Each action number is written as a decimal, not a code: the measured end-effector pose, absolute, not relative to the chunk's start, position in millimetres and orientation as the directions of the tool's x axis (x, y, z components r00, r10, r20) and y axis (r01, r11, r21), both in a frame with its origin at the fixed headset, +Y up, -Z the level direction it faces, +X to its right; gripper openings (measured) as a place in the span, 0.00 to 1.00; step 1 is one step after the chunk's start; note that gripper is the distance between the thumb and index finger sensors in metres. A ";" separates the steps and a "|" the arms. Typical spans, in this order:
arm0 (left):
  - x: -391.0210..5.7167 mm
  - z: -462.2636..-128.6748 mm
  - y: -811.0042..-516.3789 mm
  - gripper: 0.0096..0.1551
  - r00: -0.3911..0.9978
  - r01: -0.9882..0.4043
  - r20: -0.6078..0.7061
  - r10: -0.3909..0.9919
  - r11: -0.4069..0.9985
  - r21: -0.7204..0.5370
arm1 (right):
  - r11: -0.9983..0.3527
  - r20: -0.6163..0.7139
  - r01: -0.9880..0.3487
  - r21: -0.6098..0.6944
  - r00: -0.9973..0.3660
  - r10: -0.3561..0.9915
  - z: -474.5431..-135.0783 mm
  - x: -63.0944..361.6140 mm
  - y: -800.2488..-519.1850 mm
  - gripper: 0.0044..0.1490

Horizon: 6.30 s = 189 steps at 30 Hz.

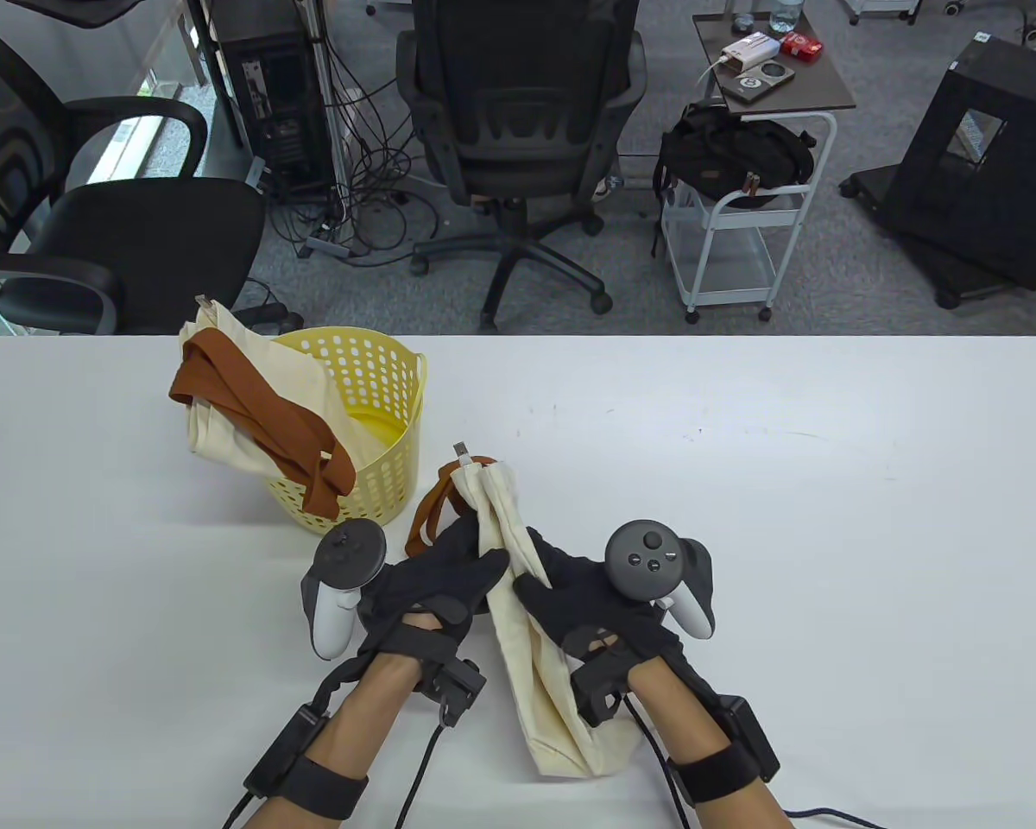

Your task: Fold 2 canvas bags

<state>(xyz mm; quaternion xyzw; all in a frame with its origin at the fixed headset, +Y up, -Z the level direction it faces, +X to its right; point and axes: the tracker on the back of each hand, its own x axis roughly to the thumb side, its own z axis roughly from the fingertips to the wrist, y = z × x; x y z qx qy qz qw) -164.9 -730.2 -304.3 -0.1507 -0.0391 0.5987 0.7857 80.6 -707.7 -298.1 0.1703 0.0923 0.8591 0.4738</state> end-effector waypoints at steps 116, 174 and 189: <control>-186.6 -238.5 -806.9 0.57 0.860 0.104 0.421 0.289 0.708 -0.698 | -0.853 -0.547 -0.484 -0.196 -0.668 0.504 -510.0 145.0 -711.4 0.30; -173.8 -219.9 -779.7 0.54 0.824 0.230 0.559 0.098 0.842 -0.487 | -0.940 0.476 -0.023 0.341 -0.858 0.194 -202.1 216.4 -778.4 0.45; -187.9 -232.2 -763.5 0.33 0.895 -0.144 0.360 0.262 0.935 -0.324 | -0.971 0.395 -0.225 0.077 -0.888 0.237 -211.0 226.3 -757.9 0.29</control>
